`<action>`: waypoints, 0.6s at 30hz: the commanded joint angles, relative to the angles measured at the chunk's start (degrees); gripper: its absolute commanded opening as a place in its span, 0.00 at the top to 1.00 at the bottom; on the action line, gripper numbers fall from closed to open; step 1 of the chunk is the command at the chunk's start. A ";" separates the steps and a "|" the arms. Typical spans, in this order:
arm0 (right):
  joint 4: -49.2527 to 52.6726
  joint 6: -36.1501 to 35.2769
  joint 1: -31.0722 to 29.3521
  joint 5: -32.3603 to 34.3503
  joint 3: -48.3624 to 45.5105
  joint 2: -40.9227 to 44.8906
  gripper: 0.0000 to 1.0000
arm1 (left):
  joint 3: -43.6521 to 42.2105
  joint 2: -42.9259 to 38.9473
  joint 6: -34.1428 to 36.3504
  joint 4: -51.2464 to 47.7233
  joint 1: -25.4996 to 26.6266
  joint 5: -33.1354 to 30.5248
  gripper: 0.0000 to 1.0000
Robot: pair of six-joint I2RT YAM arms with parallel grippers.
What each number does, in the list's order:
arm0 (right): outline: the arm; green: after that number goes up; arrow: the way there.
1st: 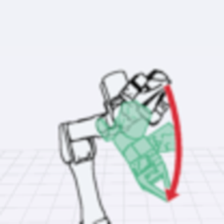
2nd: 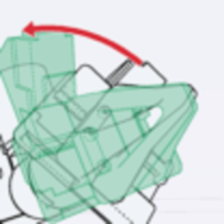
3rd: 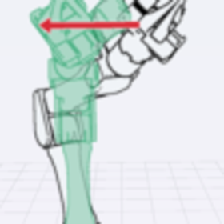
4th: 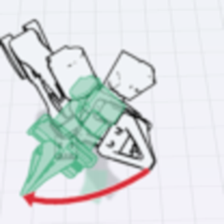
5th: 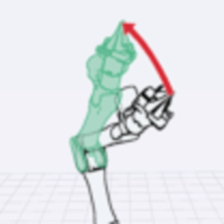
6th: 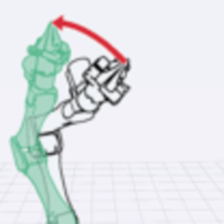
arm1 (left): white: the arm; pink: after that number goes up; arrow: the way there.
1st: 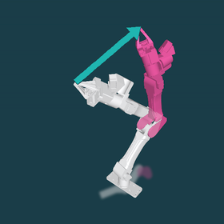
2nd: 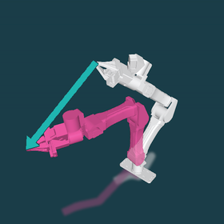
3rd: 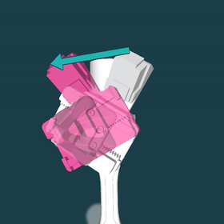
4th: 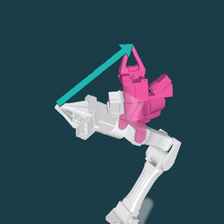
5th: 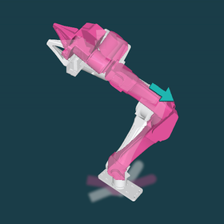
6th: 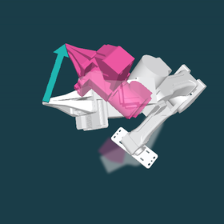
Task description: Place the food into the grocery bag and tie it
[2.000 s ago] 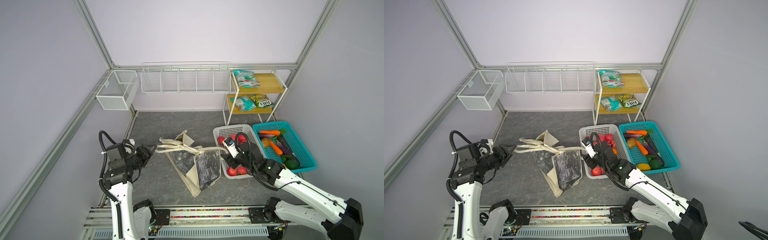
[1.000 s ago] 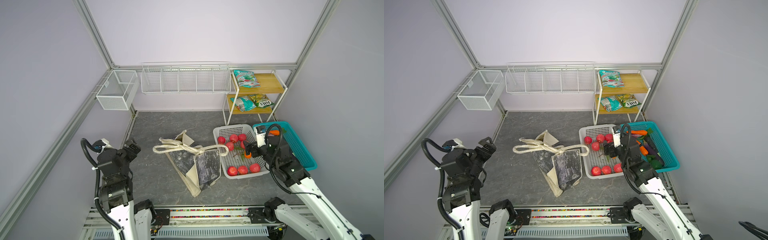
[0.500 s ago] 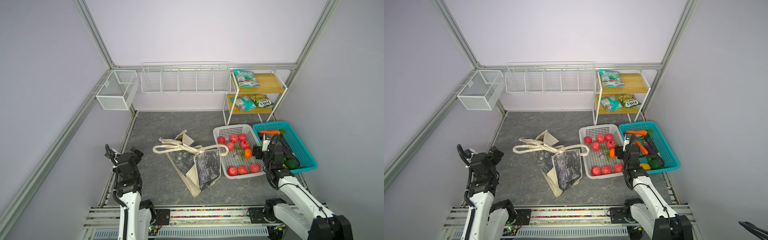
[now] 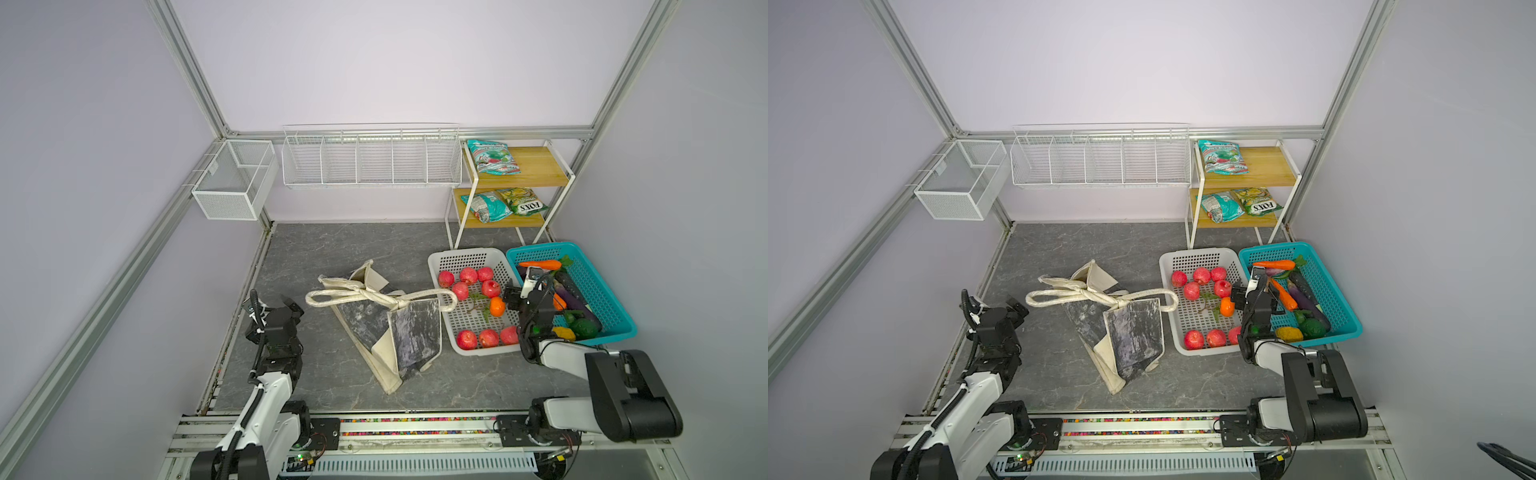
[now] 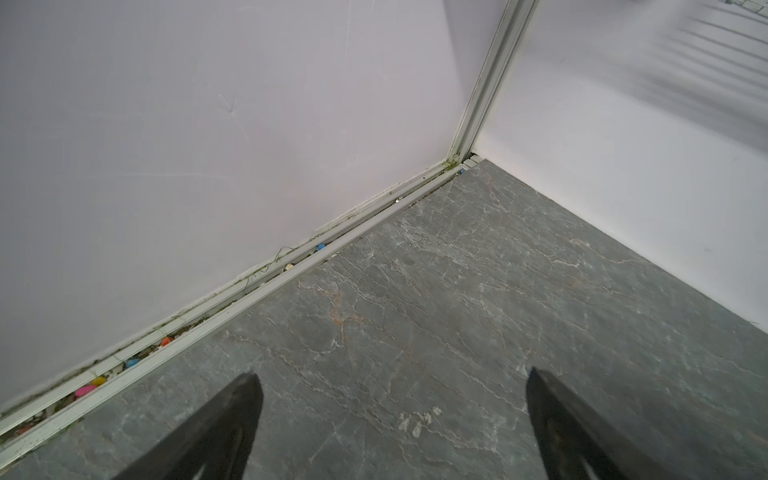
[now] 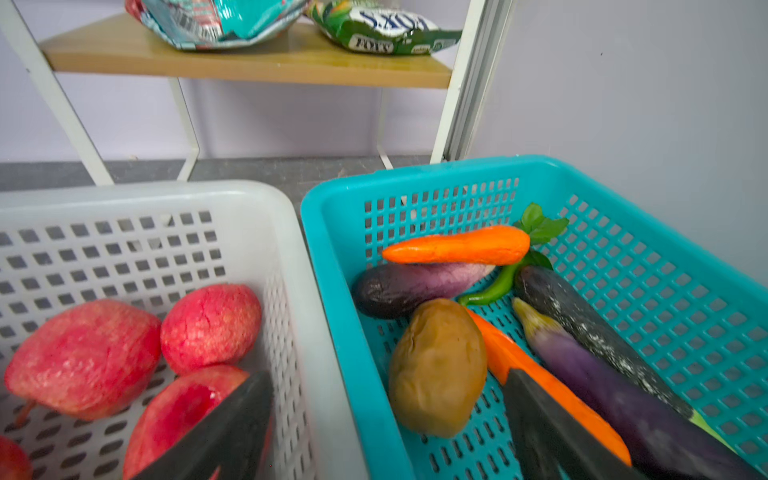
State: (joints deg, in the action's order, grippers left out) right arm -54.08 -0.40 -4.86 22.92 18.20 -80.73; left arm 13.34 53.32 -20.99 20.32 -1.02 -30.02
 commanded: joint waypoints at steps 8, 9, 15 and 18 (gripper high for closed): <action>-3.20 -1.86 0.20 -4.10 -0.52 -6.25 0.11 | -5.04 13.96 10.02 30.85 1.30 6.49 0.00; -4.46 -2.45 0.20 -4.18 -0.31 -7.26 0.11 | -5.25 15.31 10.46 33.32 1.28 7.82 0.00; 0.66 -1.67 1.04 -5.71 2.15 -7.22 0.11 | -4.22 28.44 13.23 46.68 1.33 9.32 0.00; 1.25 -1.48 1.42 -6.47 2.44 -7.25 0.11 | -0.35 31.76 15.79 44.62 1.37 15.24 0.01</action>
State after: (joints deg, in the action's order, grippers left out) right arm -59.16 -2.37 -4.12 17.93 21.02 -86.50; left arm 9.47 83.92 -8.88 60.49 0.08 -19.97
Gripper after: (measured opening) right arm 0.891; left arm 0.990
